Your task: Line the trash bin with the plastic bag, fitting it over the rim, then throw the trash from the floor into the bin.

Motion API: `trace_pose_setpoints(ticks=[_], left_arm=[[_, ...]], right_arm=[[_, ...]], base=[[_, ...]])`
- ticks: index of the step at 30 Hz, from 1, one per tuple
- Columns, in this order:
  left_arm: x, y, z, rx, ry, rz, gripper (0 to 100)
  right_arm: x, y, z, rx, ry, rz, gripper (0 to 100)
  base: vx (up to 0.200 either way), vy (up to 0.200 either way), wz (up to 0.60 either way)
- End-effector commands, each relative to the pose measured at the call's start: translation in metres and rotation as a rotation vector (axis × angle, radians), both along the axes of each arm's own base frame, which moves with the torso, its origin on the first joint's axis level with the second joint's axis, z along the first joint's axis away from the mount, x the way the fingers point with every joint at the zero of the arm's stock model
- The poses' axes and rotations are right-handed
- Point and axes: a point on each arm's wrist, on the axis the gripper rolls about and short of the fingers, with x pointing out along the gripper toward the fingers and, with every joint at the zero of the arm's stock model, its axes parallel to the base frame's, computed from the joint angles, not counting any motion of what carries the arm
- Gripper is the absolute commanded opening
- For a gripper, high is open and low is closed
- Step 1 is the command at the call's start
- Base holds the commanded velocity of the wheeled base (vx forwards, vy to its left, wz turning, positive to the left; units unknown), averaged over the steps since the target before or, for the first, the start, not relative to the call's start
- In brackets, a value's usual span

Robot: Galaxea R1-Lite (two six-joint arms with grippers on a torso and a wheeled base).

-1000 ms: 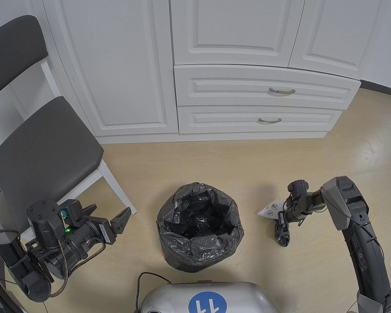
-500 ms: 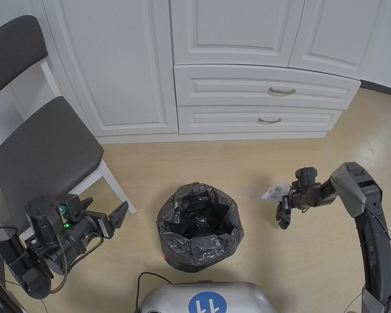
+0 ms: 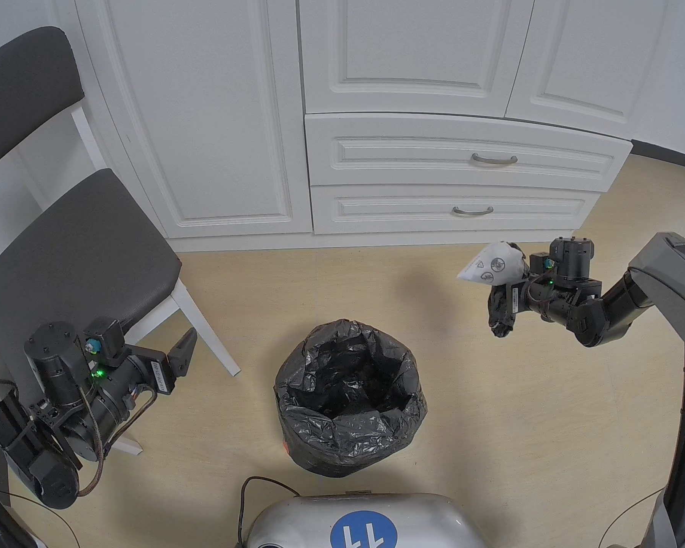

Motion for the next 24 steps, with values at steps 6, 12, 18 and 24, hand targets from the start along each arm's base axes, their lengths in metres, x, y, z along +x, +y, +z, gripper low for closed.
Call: trace_pose_setpoints(ticks=[6, 12, 18, 24], left_arm=[[-0.015, 0.011, 0.034, 0.093, -0.159, 0.051, 100], [-0.024, 0.015, 0.054, 0.103, -0.256, 0.063, 100], [-0.032, 0.024, 0.069, 0.16, -0.329, 0.106, 100], [-0.036, 0.045, 0.076, 0.255, -0.36, 0.209, 100]], right_arm=[[-0.07, 0.072, 0.074, 0.036, -0.352, 0.12, 0], [-0.1, 0.113, 0.082, 0.099, -0.485, 0.182, 0], [-0.119, 0.15, 0.076, 0.183, -0.607, 0.276, 0], [-0.141, 0.178, 0.079, 0.215, -0.617, 0.275, 0]], base=[[0.0, 0.0, 0.0], [0.0, 0.0, 0.0], [0.0, 0.0, 0.0], [0.0, 0.0, 0.0]])
